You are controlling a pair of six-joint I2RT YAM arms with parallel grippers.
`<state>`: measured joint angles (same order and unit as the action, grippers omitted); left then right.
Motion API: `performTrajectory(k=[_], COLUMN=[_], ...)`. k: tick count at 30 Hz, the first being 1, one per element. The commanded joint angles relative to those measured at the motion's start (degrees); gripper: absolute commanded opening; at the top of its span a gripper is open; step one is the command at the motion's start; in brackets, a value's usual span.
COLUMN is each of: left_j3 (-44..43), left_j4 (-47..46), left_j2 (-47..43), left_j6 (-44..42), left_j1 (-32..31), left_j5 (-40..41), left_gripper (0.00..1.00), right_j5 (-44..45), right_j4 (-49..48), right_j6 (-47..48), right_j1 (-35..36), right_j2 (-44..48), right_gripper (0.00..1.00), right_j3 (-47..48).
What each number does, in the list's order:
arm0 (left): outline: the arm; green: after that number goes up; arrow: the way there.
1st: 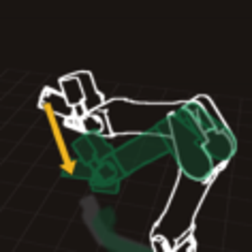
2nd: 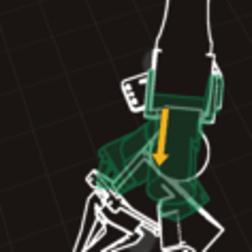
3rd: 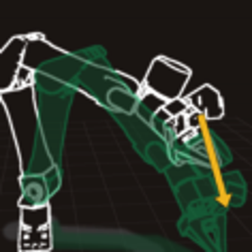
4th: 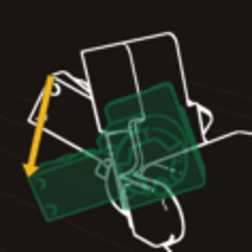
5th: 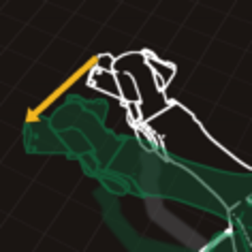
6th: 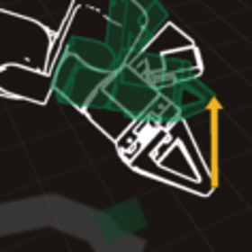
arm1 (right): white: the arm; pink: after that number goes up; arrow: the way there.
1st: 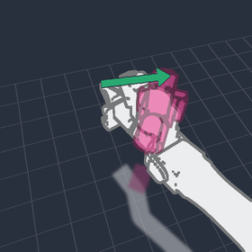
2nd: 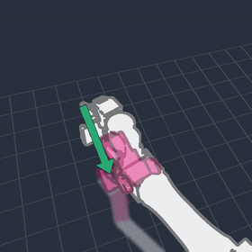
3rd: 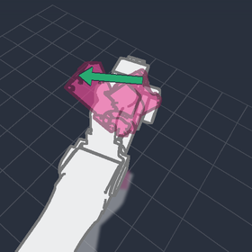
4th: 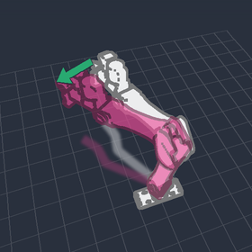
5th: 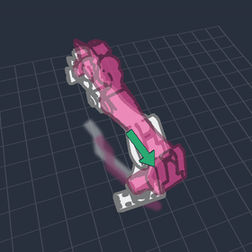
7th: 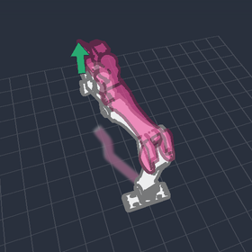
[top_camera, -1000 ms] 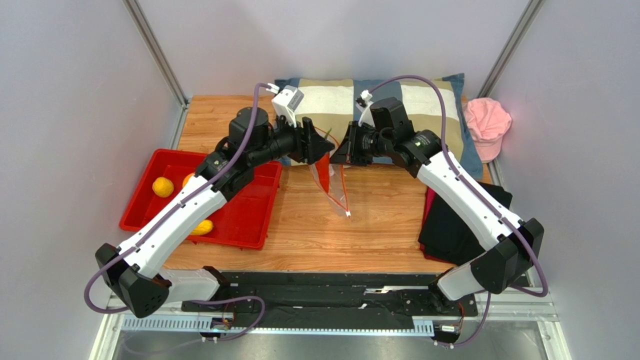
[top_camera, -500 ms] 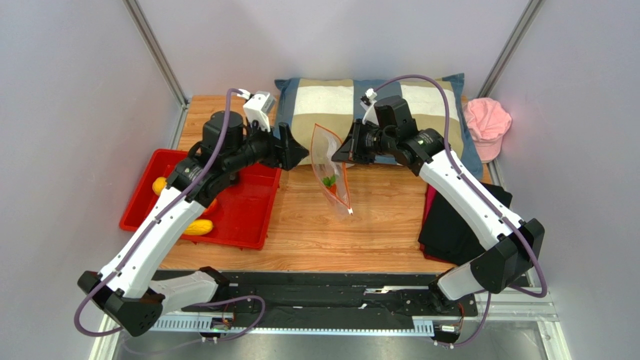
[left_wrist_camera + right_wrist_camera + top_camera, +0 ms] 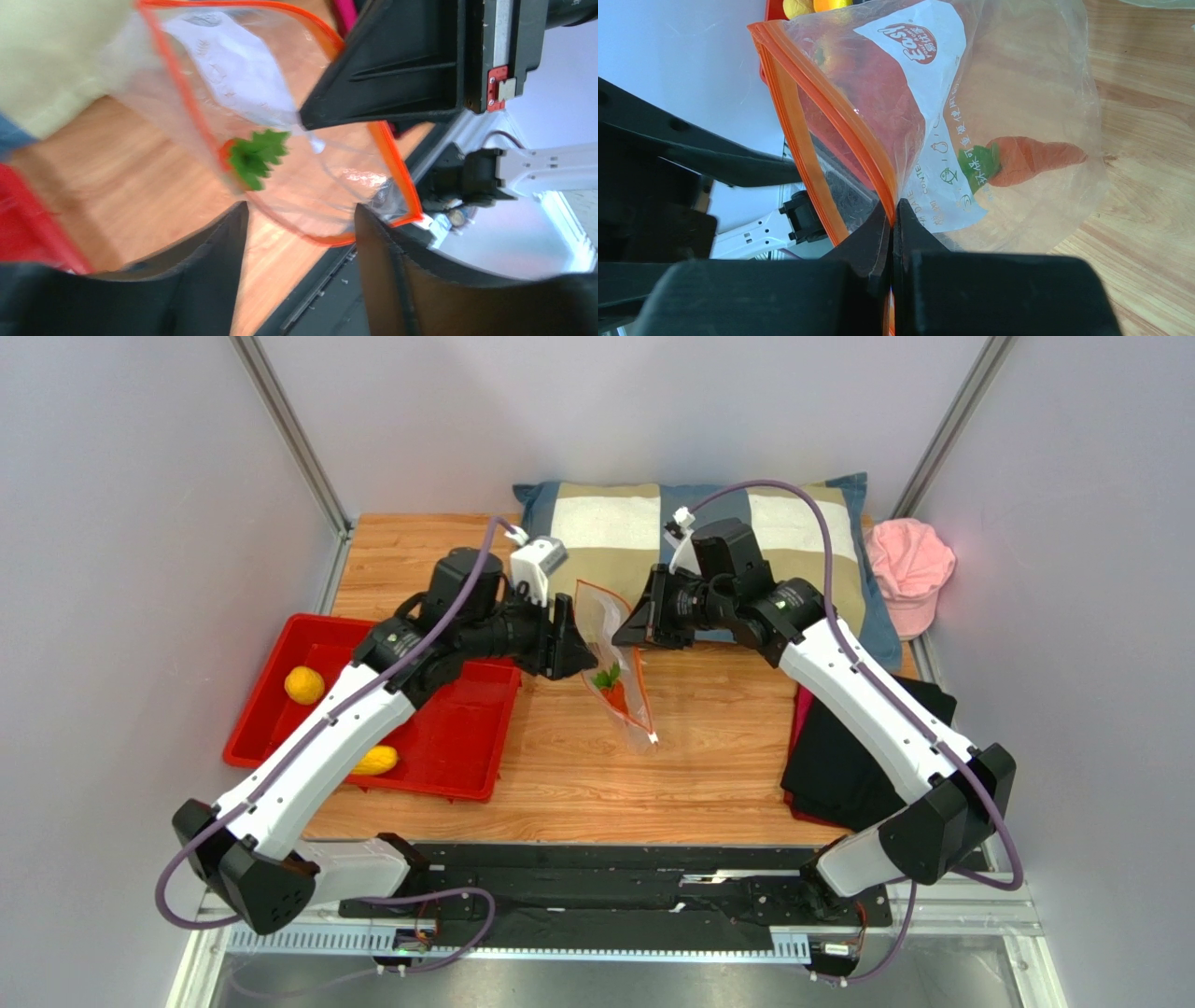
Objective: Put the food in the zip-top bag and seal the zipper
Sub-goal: Place the fake vegetable in the zipper food storage bag.
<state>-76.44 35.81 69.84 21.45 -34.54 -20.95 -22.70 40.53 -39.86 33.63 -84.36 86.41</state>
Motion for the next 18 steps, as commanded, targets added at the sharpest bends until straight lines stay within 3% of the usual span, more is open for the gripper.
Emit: performTrajectory(k=[1,3,9,12,18], left_j3=[-1.6,-2.7,-7.4,-7.8,-7.4], left_j4=[3.3,5.4,18.5,20.0,17.5], left_j2=[2.8,1.9,2.2,3.3,5.6], left_j6=[-1.0,-4.2,-10.7,-8.5,-6.7], left_j1=[-1.1,-1.1,-0.6,4.0,7.2], left_j5=[-7.9,-9.9,-16.8,-23.1,-9.0], left_gripper=[0.28,0.00,0.00,0.00,0.00], right_j5=[-1.2,-0.2,0.9,5.0,11.4], right_j4=[1.9,6.6,16.9,20.9,19.0], right_j6=[1.0,3.8,12.9,17.0,19.3], right_j1=[1.4,1.4,1.3,0.3,-1.4], right_j2=[2.4,3.0,6.1,5.1,0.8], right_gripper=[0.00,0.00,0.00,0.00,0.00], right_j3=[2.1,3.1,5.7,8.2,5.5])
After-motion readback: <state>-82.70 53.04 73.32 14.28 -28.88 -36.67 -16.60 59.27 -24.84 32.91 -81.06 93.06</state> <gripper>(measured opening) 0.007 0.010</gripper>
